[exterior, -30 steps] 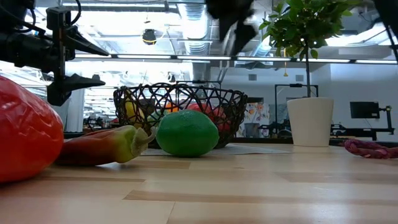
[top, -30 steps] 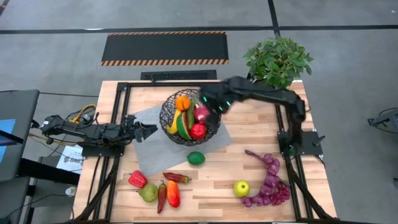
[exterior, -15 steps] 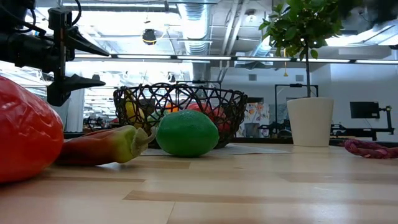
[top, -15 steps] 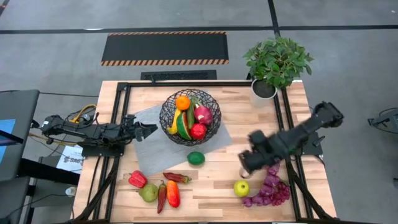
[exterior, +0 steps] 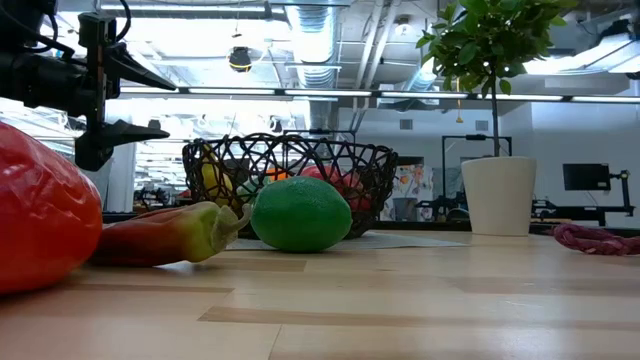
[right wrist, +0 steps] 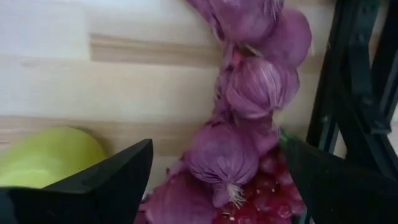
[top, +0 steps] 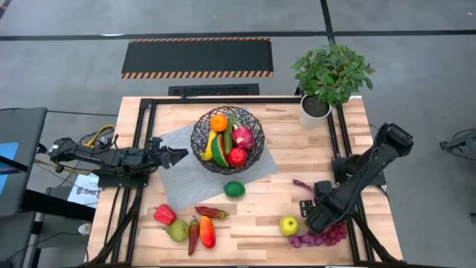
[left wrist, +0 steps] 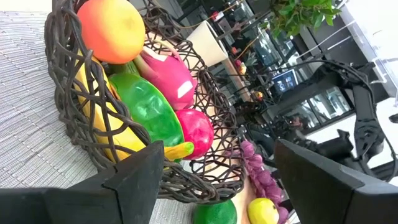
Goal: Build produce basket
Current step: Put the onions into the wire basket
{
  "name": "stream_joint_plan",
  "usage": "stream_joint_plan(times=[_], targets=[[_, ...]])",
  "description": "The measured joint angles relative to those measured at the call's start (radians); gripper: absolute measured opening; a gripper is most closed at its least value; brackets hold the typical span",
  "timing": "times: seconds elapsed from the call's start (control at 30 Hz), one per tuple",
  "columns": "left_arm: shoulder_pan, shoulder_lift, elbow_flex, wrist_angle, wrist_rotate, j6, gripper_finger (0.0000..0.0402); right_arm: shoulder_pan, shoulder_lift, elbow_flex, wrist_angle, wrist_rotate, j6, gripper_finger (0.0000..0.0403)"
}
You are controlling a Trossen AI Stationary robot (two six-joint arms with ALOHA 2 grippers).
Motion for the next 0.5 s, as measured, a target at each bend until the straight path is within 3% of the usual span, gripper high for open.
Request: stream_joint_plan(times=[0.3, 0.5], targets=[[0.0, 0.0, 0.0, 0.0, 0.0, 0.026, 0.0289, -0.012, 0.03, -0.073, 0.282, -0.032, 0.016, 0.0364], [0.0, 0.0, 0.0, 0.0, 0.006, 0.039, 0.0289, -0.054, 0.03, -0.087, 0.293, -0.048, 0.025, 0.0293]])
